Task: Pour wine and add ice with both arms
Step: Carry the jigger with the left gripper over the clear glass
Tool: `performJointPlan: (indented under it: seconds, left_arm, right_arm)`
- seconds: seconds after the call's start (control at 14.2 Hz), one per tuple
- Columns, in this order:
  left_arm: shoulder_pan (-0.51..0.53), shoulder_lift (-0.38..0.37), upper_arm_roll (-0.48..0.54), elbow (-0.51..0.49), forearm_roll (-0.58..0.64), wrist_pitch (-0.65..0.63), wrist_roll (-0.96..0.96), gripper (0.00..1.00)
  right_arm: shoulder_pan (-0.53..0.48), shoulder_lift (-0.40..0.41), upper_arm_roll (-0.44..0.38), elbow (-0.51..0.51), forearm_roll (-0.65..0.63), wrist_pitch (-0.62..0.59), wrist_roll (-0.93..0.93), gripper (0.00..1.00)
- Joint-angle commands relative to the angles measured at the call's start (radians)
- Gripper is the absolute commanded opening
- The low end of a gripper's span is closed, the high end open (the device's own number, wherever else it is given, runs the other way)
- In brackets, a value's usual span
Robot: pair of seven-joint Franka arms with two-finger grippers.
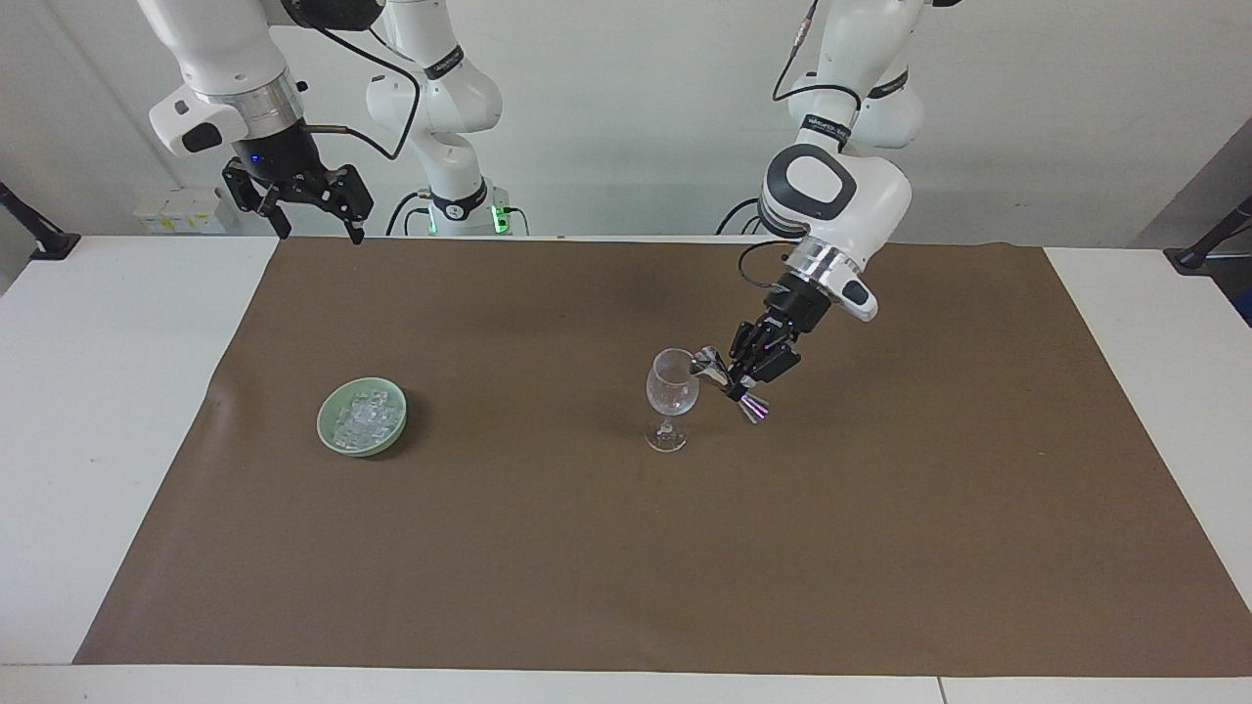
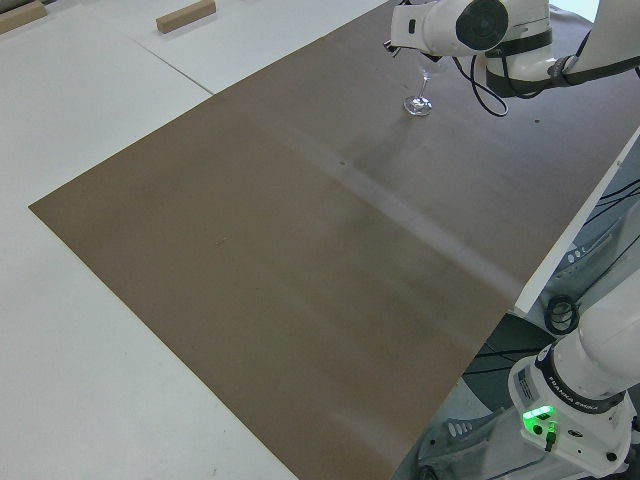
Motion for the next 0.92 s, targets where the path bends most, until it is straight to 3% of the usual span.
performJointPlan:
  seconds: [0.0, 0.42, 0.85]
  left_arm:
    - [-0.049, -0.033, 0.012, -0.036, -0.007, 0.063, 0.079, 0.00]
    - [-0.070, -0.031, 0.012, -0.034, -0.007, 0.125, 0.173, 0.00]
    - [-0.106, -0.027, 0.012, -0.034, -0.007, 0.185, 0.268, 0.00]
  right_arm:
    - [0.002, -0.016, -0.004, -0.015, 0.002, -0.010, 0.014, 1.00]
    - [-0.001, 0.053, -0.016, 0.071, 0.000, -0.050, 0.007, 1.00]
    - [0.001, 0.031, -0.021, 0.041, 0.002, 0.010, 0.015, 1.00]
